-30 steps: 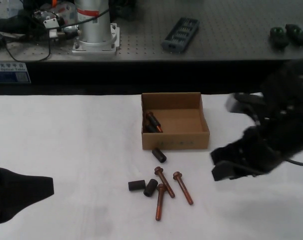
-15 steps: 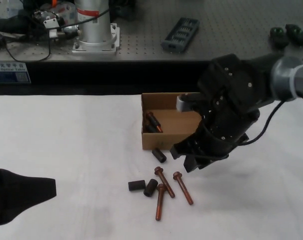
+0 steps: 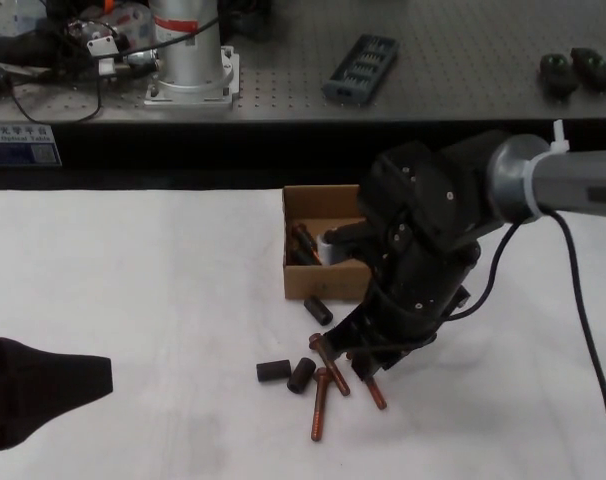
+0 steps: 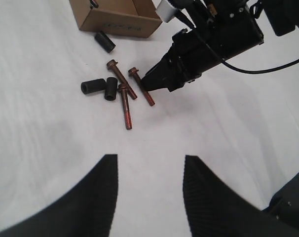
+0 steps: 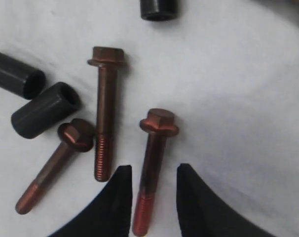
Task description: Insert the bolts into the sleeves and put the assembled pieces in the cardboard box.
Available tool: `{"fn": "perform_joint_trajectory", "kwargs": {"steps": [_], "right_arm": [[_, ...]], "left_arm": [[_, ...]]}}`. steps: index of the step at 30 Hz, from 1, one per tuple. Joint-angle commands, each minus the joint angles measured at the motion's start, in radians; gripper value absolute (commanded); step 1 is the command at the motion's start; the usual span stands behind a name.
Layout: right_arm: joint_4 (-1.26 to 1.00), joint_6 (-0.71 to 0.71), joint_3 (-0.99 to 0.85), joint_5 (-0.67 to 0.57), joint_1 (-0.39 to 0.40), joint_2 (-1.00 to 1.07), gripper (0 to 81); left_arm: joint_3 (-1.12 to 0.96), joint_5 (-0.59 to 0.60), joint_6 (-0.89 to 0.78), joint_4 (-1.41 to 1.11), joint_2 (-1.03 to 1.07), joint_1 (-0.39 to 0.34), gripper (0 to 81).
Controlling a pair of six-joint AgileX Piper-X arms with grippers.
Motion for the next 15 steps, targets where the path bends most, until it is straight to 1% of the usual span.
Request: {"fn": "perform_joint_trajectory", "kwargs": {"steps": [1,9,15], "right_arm": [[-0.001,-0.014,-0.011,0.001,0.004,0.004,23.5],[-0.009,-0.017,-0.011,0.016,0.001,0.018,23.5],[-0.034,-0.057,-0.011,0.043,-0.001,0.042,23.5]], "left_arm": [[-0.011,0.006,0.003,-0.006,-0.005,-0.003,31.5],[-0.011,0.006,0.003,-0.006,-0.005,-0.003,31.5],[-0.011,0.009,0.003,-0.006,-0.005,-0.003,31.5]]}}
